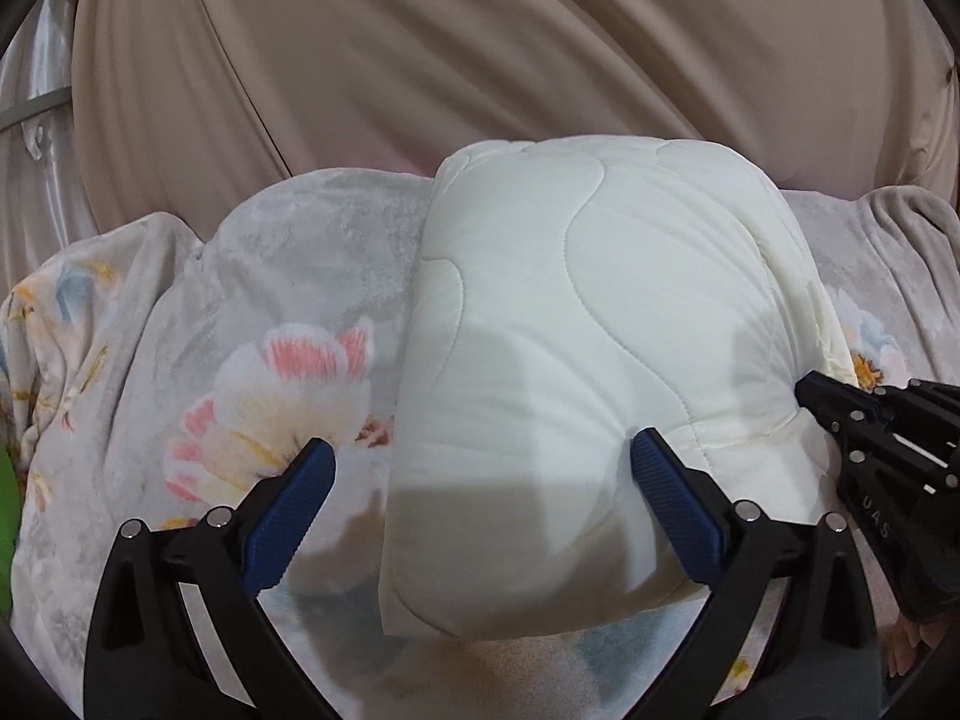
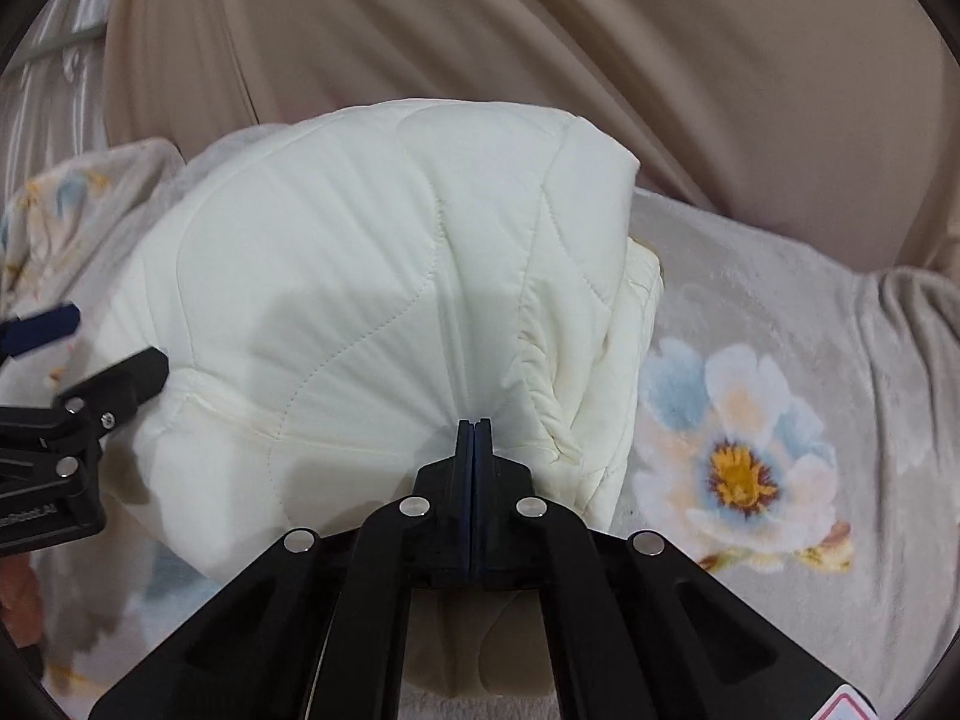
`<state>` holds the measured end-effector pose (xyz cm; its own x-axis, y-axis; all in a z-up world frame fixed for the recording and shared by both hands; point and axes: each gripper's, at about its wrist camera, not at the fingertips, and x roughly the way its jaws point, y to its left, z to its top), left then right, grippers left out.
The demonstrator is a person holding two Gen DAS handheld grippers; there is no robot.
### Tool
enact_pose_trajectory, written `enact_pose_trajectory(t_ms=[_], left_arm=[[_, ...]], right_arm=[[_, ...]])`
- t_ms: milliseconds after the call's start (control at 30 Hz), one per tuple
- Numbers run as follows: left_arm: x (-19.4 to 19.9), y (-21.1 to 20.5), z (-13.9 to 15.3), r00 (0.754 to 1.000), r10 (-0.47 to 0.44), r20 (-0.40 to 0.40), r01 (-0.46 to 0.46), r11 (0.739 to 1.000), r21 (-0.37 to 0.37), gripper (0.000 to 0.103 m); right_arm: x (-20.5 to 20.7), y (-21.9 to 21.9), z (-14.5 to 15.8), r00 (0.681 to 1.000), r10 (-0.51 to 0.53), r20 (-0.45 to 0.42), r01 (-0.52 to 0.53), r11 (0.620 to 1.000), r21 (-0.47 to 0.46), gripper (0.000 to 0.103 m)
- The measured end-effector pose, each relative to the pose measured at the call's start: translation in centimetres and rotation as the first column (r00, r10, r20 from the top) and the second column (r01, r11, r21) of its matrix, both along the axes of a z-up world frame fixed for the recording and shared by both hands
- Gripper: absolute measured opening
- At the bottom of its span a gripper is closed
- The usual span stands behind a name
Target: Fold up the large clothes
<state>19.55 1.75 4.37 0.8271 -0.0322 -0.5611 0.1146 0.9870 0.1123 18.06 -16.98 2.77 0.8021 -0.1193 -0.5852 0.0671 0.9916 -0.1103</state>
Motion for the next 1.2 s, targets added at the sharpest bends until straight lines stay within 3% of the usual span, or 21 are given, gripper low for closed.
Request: enact_pose_trajectory(t_ms=[167, 367, 467, 567, 600, 633, 733, 967, 1100, 1200], left_arm=[[-0.5, 0.0, -0.2, 1.000, -0.001, 0.002, 0.000, 1.000, 0.009, 0.097], [-0.9, -0.4, -0.1, 1.000, -0.011, -0.014, 0.011, 1.000, -0.001, 0.097], [-2.1, -0.6, 0.0, 1.000, -0.015, -0.011, 0.015, 1.000, 0.004, 0.097], [-3.6, -0.4, 0.2, 1.000, -0.014, -0.005, 0.014, 1.000, -0.001, 0.096], [-4.2, -0.4, 0.2, 1.000, -0.014, -0.008, 0.014, 1.000, -0.005, 0.096], [-4.6, -0.3, 0.1, 1.000, -0.013, -0.012, 0.013, 1.000, -0.008, 0.096], [-6.1, -0.5, -0.7, 1.000, -0.010, -0.030, 0.010, 1.000, -0.006, 0.096], [-9.3, -1.2, -3.6, 0.999, 0.018, -0.051, -0.016, 0.999, 0.031, 0.096], [-11.0, -1.5, -4.2, 0.998, 0.017, -0.058, -0.015, 0.999, 0.029, 0.096], [-11.9, -1.7, -4.5, 0.998, 0.017, -0.062, -0.016, 1.000, 0.023, 0.097]], right_arm=[[-3.9, -0.7, 3.2, 0.999, 0.016, 0.042, -0.021, 0.990, 0.143, 0.000], [-2.9, -2.5, -0.8, 0.995, 0.020, -0.094, 0.003, 0.973, 0.230, 0.000], [-4.3, -2.0, 1.0, 0.998, 0.012, -0.059, 0.002, 0.971, 0.237, 0.000], [-7.0, -1.3, 3.4, 1.000, 0.025, 0.003, -0.025, 0.971, 0.239, 0.011], [-7.8, -1.1, 3.6, 1.000, 0.026, 0.012, -0.028, 0.972, 0.232, 0.020], [-8.4, -1.0, 3.6, 1.000, 0.026, 0.016, -0.029, 0.974, 0.226, 0.030], [-10.6, -0.6, 2.3, 1.000, 0.007, 0.004, -0.008, 0.979, 0.201, 0.046], [-13.8, 0.2, -2.4, 0.998, -0.038, -0.057, 0.048, 0.982, 0.183, 0.059], [-14.7, 1.2, -3.7, 0.997, -0.030, -0.078, 0.046, 0.978, 0.203, 0.064], [-15.0, 2.2, -3.7, 0.997, -0.030, -0.064, 0.040, 0.987, 0.158, 0.066]])
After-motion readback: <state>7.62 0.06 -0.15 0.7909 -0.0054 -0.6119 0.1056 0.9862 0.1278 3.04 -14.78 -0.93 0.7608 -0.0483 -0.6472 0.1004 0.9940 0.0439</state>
